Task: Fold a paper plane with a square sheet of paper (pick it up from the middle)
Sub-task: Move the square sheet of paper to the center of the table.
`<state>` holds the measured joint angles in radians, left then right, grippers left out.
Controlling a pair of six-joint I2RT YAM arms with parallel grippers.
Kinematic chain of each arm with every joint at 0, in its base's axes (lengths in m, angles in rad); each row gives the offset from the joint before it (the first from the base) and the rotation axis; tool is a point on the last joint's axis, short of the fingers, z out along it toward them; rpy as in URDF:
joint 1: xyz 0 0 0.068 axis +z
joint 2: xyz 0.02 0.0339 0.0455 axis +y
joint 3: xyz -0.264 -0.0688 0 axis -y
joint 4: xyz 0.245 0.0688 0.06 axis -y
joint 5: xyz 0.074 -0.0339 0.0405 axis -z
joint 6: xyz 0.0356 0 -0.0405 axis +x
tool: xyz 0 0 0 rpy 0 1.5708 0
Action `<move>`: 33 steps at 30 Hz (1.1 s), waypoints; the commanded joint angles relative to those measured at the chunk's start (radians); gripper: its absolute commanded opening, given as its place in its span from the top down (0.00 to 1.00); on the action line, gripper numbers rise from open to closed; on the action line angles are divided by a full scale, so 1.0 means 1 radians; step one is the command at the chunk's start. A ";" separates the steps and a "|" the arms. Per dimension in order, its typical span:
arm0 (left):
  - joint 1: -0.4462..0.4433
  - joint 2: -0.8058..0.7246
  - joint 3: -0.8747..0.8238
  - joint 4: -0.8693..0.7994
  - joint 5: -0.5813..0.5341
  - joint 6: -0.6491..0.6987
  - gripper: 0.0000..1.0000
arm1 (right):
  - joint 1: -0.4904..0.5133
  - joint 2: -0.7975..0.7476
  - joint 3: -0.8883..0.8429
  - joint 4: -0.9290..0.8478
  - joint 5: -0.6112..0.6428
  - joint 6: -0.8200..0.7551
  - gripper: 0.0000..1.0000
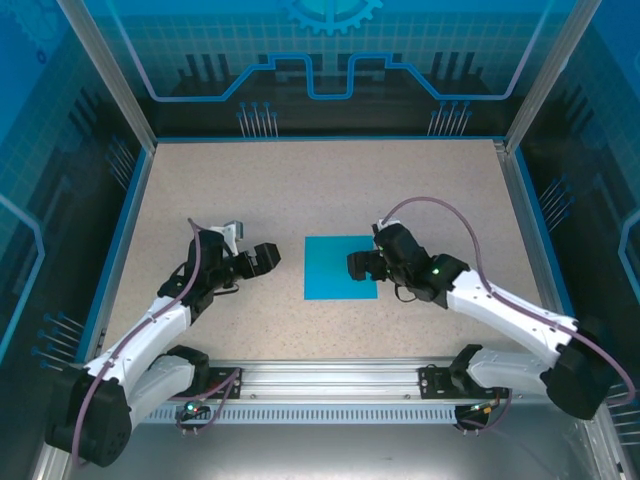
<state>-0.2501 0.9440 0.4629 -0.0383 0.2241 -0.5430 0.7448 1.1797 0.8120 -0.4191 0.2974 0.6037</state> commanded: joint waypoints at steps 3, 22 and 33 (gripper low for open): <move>-0.003 -0.013 -0.006 0.009 -0.025 0.040 0.01 | 0.022 0.143 0.053 -0.044 -0.092 0.121 0.01; 0.012 0.020 -0.009 -0.020 -0.057 0.017 0.02 | 0.097 0.669 0.509 -0.363 -0.006 0.205 0.01; 0.013 0.062 0.010 -0.030 -0.018 0.037 0.02 | 0.049 0.792 0.612 -0.371 -0.063 0.208 0.01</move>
<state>-0.2443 1.0035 0.4541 -0.0551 0.1814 -0.5220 0.8135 1.9480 1.3918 -0.7395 0.2420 0.7876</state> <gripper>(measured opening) 0.985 0.994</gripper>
